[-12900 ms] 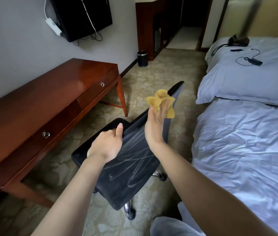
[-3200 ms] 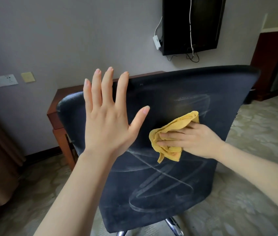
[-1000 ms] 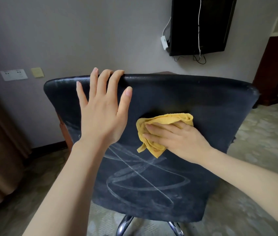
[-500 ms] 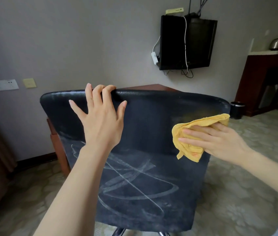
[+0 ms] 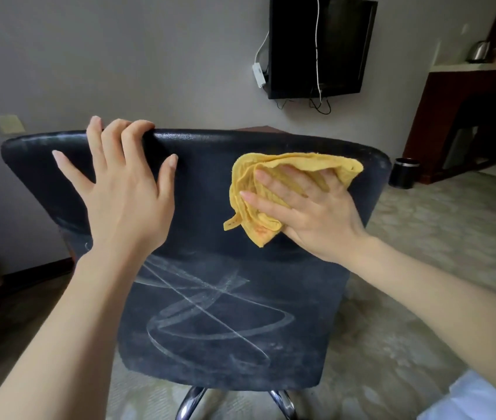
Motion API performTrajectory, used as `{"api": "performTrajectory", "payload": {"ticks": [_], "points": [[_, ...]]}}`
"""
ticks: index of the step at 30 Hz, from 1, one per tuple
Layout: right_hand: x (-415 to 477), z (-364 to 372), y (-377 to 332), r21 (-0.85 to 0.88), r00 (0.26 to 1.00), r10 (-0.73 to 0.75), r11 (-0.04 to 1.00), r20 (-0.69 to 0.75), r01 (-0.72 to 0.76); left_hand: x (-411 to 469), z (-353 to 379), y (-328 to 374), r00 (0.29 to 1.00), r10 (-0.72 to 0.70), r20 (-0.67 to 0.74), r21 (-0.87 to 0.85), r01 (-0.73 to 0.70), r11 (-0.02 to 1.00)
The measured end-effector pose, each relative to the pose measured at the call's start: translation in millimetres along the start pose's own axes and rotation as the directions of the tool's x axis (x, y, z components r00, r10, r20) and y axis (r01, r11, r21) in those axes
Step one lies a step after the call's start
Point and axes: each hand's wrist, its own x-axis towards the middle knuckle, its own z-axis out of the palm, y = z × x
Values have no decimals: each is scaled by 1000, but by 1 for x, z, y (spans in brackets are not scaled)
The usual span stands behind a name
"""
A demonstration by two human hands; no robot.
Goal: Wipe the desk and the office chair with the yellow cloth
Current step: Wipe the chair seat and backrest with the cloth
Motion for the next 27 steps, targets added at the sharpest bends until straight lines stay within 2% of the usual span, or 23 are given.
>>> {"api": "performTrajectory", "payload": {"ticks": [8,12,16,20,27], "points": [[-60,13,-29,223,977,-148,969,157,111,-1,7,2,1000,2,-18,6,-2,1000],[-94,9,-13,278,919,-321,926,227,255,-2,7,6,1000,-15,16,8,15,1000],[-111,2,14,278,870,-404,902,283,329,-2,3,7,999,-15,33,9,15,1000],[-110,-7,43,250,881,-383,914,278,318,-2,1,6,999,-7,47,3,7,1000],[-72,-21,89,59,942,-310,951,126,304,-2,3,4,1000,-1,26,-29,2,1000]]}}
